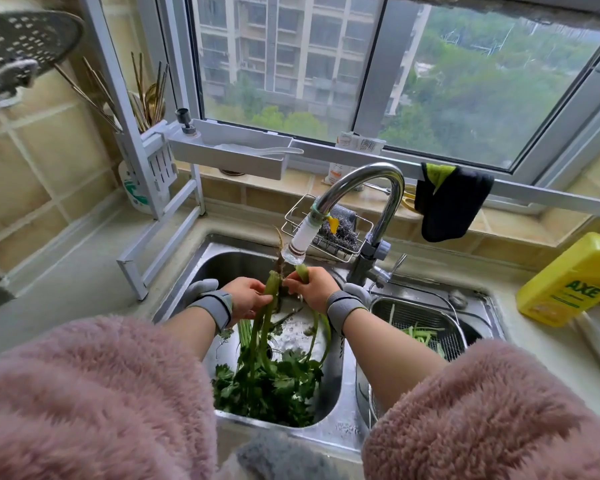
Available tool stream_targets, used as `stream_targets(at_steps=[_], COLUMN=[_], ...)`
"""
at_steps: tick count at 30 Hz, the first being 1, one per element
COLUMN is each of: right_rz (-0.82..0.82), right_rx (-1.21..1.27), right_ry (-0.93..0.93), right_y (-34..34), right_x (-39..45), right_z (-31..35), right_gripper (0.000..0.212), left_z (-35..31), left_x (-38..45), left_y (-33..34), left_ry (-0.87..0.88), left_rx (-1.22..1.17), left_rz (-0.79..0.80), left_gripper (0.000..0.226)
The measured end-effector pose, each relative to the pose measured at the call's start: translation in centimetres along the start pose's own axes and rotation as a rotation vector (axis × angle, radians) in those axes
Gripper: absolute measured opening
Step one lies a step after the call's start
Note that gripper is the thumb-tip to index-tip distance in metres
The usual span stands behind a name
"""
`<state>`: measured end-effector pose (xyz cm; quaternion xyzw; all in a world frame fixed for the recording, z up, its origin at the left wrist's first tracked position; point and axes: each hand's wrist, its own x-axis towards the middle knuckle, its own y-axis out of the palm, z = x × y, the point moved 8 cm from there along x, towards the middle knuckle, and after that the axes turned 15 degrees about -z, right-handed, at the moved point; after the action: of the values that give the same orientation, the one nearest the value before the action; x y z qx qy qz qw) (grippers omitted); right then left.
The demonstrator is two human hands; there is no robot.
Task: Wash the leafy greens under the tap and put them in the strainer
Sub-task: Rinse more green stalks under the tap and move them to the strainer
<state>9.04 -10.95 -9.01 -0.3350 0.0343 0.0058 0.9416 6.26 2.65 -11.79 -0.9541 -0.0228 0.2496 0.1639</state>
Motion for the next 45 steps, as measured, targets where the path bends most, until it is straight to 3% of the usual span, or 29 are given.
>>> stream_targets(at_steps=[4, 7, 14, 16, 22, 27, 31, 37, 42, 45], right_rz=[-0.024, -0.106, -0.006, -0.005, -0.007, 0.004, 0.007, 0.025, 0.052, 0.058], right_rx=[-0.188, -0.231, 0.523, 0.623, 0.422, 0.536, 0.49, 0.59, 0.195, 0.169], right_ry=[0.0, 0.102, 0.348, 0.415, 0.388, 0.462, 0.363, 0.454, 0.265, 0.176], right_y=[-0.2, -1.9, 0.9, 1.4, 1.8, 2.2, 2.1, 2.3, 1.6, 1.6], right_x=[0.5, 1.2, 0.9, 0.8, 0.9, 0.6, 0.8, 0.5, 0.3, -0.2], right_z=[-0.9, -3.3, -3.0, -2.8, -2.8, -2.3, -1.9, -2.4, -2.1, -1.4], right_gripper=[0.02, 0.018, 0.027, 0.028, 0.033, 0.022, 0.03, 0.034, 0.028, 0.023], left_z=[0.5, 0.8, 0.7, 0.7, 0.7, 0.6, 0.7, 0.7, 0.7, 0.7], left_x=[0.2, -0.1, 0.9, 0.9, 1.2, 1.5, 1.4, 1.6, 1.5, 1.2], left_y=[-0.1, -1.0, -1.6, -1.4, -1.5, -1.6, -1.6, -1.7, -1.2, -0.7], left_ry=[-0.028, -0.078, -0.094, -0.104, -0.111, -0.111, -0.119, -0.103, -0.078, -0.06], left_rx=[0.12, 0.156, 0.057, 0.045, 0.031, 0.022, 0.012, -0.002, -0.001, 0.001], left_rz=[0.022, 0.004, -0.073, -0.07, -0.072, -0.08, -0.083, -0.085, -0.068, -0.051], left_gripper=[0.011, 0.006, 0.026, 0.028, 0.029, 0.031, 0.032, 0.035, 0.034, 0.032])
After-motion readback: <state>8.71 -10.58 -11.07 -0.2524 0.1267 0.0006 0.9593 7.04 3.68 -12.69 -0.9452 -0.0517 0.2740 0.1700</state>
